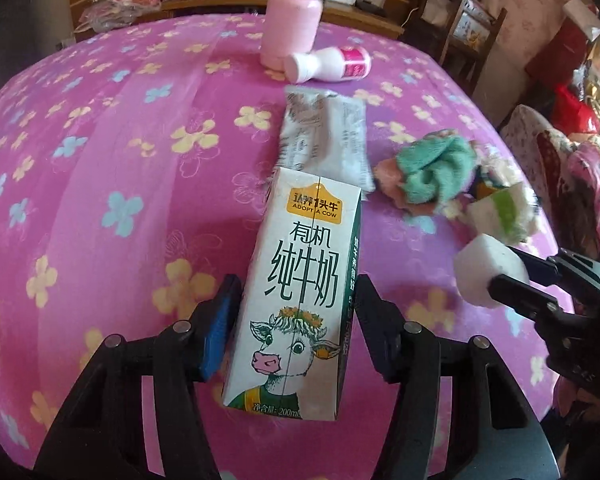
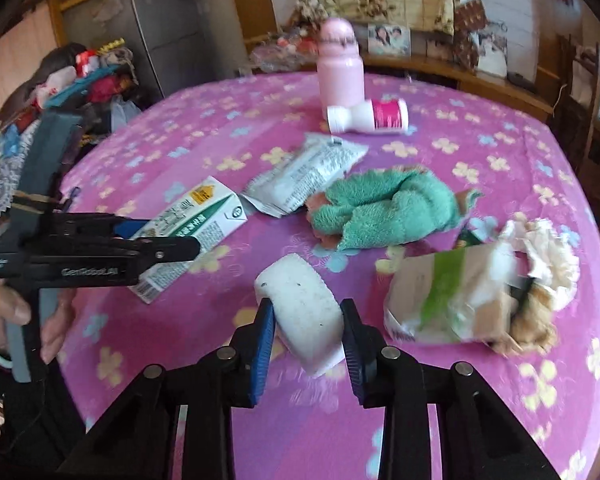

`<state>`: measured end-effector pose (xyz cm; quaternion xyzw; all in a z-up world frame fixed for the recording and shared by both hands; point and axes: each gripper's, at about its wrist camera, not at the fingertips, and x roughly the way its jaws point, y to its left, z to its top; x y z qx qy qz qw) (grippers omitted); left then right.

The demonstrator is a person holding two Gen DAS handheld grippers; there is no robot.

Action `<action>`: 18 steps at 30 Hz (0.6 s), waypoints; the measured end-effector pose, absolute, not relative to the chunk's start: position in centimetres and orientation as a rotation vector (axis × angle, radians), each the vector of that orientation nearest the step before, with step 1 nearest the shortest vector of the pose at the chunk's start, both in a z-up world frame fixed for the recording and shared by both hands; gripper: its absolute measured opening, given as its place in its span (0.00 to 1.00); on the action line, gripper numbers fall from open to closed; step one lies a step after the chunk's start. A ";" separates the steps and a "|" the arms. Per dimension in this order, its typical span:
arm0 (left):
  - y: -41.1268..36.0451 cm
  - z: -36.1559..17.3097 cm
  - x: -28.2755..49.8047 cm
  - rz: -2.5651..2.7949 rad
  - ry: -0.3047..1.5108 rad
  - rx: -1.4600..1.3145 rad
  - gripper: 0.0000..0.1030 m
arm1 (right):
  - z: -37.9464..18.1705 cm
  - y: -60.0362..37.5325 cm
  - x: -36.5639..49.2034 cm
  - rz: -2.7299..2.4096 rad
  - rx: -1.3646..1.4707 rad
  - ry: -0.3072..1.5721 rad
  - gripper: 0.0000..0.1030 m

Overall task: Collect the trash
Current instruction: 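Grasp the white sponge with the right tool while the left tool grasps the milk carton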

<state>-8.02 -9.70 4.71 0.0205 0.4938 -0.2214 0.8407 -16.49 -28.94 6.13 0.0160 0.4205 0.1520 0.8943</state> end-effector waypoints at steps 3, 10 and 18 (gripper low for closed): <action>-10.7 6.3 -9.9 -0.508 1.015 0.031 0.54 | 7.7 -30.6 -19.0 0.308 0.070 0.837 0.30; -15.7 9.3 -14.0 -0.595 0.934 0.058 0.54 | 9.8 -35.7 -24.0 0.192 0.109 0.794 0.31; -22.0 10.3 -17.2 -0.678 0.903 0.106 0.54 | 9.7 -40.9 -27.7 0.079 0.137 0.792 0.31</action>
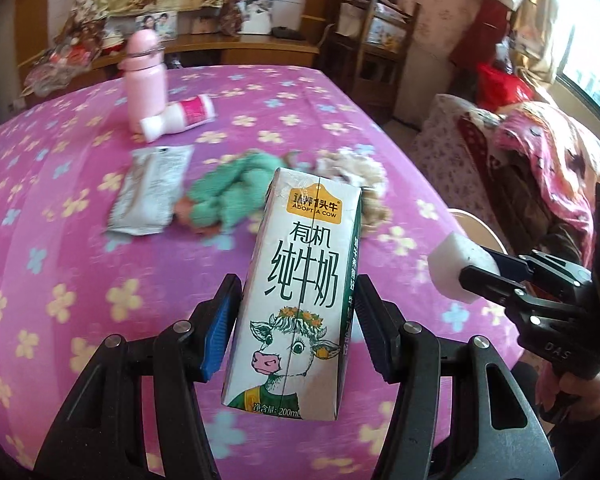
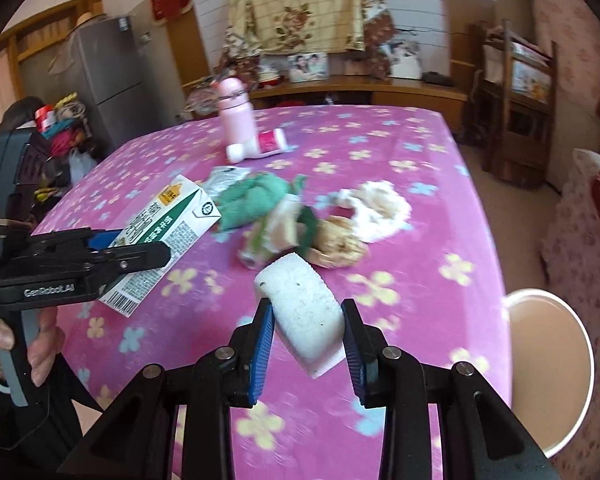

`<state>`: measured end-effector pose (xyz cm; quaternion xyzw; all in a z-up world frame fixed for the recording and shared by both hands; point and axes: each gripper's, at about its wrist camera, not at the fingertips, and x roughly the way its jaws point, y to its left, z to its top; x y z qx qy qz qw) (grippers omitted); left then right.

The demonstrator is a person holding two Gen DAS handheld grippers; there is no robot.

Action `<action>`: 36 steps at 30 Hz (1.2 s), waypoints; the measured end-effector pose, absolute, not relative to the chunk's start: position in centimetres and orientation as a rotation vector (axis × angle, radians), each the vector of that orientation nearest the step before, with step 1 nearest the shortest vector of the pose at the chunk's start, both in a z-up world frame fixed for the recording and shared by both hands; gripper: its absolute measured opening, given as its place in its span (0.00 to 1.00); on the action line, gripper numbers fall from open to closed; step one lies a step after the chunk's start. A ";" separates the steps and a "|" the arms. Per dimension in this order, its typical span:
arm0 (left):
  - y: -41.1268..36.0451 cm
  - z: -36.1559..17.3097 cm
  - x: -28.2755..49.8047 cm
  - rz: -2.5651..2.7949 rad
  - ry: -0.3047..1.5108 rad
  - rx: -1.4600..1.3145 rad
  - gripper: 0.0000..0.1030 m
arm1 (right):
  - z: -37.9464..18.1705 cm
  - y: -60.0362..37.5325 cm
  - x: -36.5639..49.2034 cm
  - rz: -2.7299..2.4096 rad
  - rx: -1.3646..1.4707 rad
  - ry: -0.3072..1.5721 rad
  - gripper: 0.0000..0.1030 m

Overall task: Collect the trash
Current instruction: 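Grasp the white sponge with the right tool while the left tool grasps the milk carton, then carry the sponge and milk carton over the bin and open both tools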

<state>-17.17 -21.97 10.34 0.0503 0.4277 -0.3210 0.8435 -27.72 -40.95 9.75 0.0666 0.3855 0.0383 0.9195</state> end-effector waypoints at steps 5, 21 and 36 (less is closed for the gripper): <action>-25.4 10.8 -18.8 -0.727 0.886 0.146 0.54 | 9.4 -44.9 -29.9 -0.005 0.182 0.788 0.32; -38.9 10.5 -22.6 -0.911 0.888 0.247 0.54 | 7.7 -57.6 -36.2 -0.289 0.288 0.802 0.33; -48.3 8.1 -22.1 -1.019 1.020 0.137 0.55 | 4.4 -65.3 -37.4 -0.499 0.378 0.816 0.41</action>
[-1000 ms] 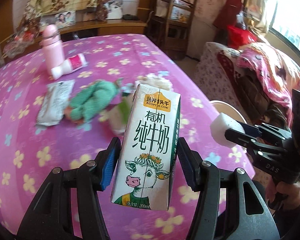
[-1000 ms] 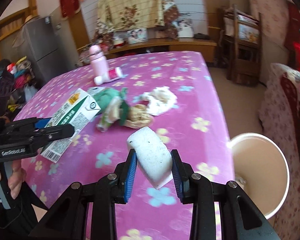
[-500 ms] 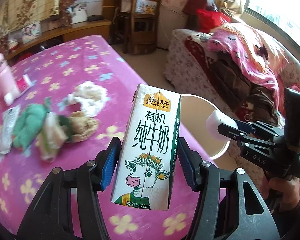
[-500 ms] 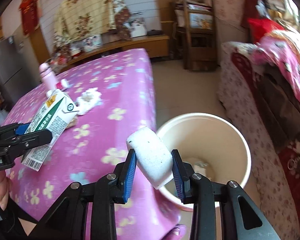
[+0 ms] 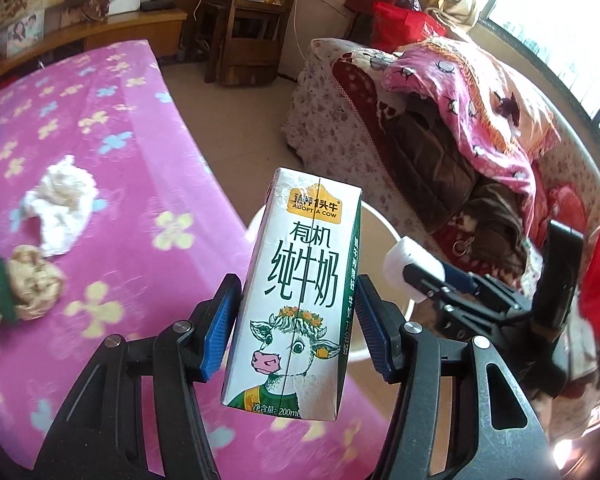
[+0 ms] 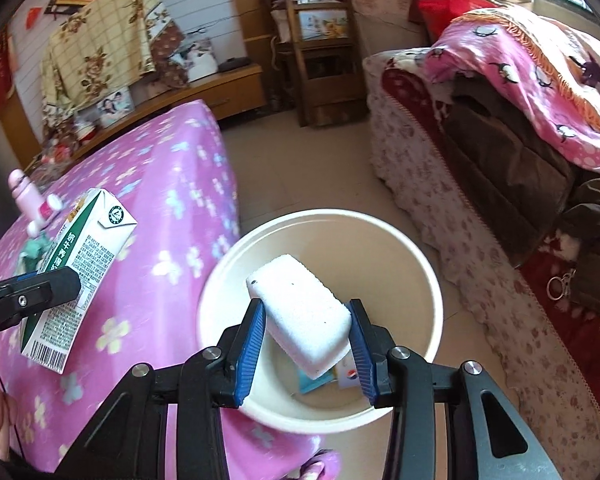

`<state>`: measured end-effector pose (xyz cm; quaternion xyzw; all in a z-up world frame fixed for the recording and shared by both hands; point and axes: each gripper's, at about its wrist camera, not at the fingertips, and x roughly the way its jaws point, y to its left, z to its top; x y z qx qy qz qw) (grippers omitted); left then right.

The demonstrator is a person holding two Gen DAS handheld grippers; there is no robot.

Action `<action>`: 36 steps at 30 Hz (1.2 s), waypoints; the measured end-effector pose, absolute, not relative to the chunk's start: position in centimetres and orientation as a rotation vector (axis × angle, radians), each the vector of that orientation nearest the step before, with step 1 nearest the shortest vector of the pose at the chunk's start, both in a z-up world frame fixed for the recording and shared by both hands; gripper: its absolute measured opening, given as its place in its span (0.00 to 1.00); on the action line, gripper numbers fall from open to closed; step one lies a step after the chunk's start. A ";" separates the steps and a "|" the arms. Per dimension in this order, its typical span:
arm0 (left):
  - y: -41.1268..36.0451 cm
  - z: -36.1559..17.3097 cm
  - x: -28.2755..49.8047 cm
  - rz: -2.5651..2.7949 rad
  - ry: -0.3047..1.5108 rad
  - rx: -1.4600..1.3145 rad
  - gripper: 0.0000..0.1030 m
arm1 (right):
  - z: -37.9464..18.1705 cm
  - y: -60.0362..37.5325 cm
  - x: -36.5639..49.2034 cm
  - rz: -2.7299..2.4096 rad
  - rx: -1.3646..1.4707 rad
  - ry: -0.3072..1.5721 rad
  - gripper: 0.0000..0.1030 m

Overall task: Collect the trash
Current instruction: 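Carry the sponge and milk carton over the bin and open both tools, then move both tools back over the remaining trash on the table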

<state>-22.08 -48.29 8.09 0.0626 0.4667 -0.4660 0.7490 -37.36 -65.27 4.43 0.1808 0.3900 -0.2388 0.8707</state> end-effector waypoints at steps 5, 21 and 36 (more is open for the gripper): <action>-50.0 7.0 -21.4 -1.062 1.089 0.043 0.56 | 4.1 -66.8 -37.3 -0.584 0.376 0.791 0.73; -45.4 6.8 -20.9 -0.913 0.989 0.148 0.65 | 2.6 -63.5 -37.0 -0.522 0.406 0.847 0.73; -37.4 7.7 -18.6 -0.764 0.926 0.140 0.65 | 5.4 -56.4 -33.1 -0.390 0.328 0.835 0.73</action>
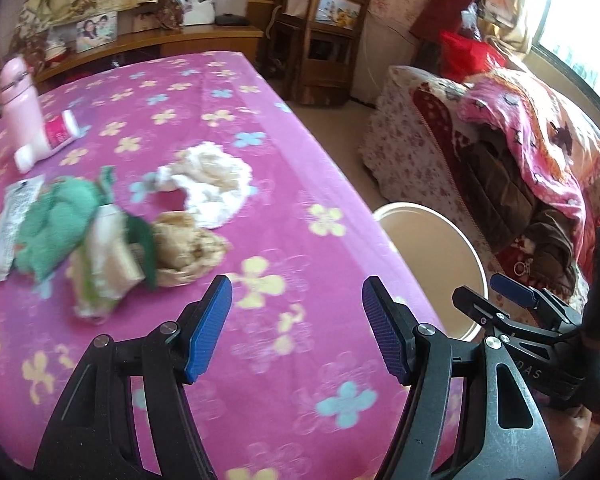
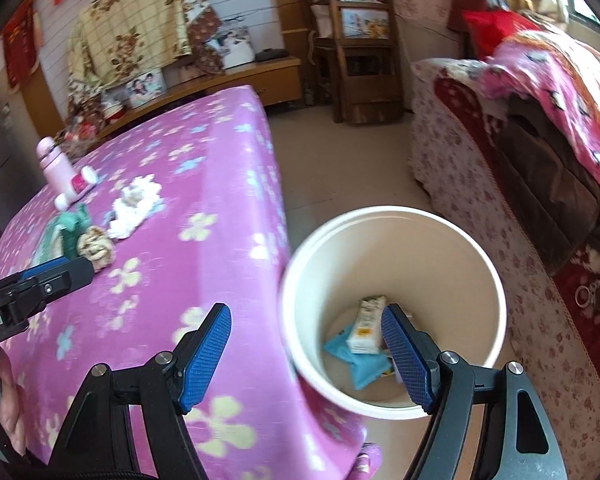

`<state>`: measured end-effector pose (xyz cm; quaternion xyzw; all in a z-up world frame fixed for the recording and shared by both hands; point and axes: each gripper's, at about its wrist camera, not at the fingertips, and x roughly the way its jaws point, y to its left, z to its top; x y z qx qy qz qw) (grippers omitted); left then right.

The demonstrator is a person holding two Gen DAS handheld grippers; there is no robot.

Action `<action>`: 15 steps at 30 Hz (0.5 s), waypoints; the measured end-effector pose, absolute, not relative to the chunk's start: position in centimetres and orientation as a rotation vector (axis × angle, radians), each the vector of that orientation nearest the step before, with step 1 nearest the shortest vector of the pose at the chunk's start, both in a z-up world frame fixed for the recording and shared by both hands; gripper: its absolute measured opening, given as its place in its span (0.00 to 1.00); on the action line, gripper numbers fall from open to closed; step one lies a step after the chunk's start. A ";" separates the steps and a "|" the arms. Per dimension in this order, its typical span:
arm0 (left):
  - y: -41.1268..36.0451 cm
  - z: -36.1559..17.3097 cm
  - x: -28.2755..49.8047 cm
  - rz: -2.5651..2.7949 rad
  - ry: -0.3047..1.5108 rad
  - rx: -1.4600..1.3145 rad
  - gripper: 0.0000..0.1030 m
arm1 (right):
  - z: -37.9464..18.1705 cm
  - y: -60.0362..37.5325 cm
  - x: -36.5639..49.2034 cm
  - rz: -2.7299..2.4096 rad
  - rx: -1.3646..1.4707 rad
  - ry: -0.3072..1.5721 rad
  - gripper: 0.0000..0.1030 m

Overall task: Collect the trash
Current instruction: 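Move both tools back over the remaining trash on the table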

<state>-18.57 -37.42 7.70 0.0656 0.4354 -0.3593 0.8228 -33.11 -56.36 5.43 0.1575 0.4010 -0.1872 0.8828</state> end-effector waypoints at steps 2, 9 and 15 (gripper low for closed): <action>-36.2 7.8 -18.2 -0.747 0.923 0.132 0.65 | 5.7 -54.9 -32.3 -0.360 0.310 0.835 0.73; -29.4 8.2 -15.2 -0.654 0.930 0.085 0.65 | 6.0 -51.1 -29.4 -0.260 0.288 0.846 0.73; -22.4 7.8 -11.6 -0.547 0.941 0.027 0.65 | 6.0 -47.4 -26.3 -0.162 0.285 0.864 0.73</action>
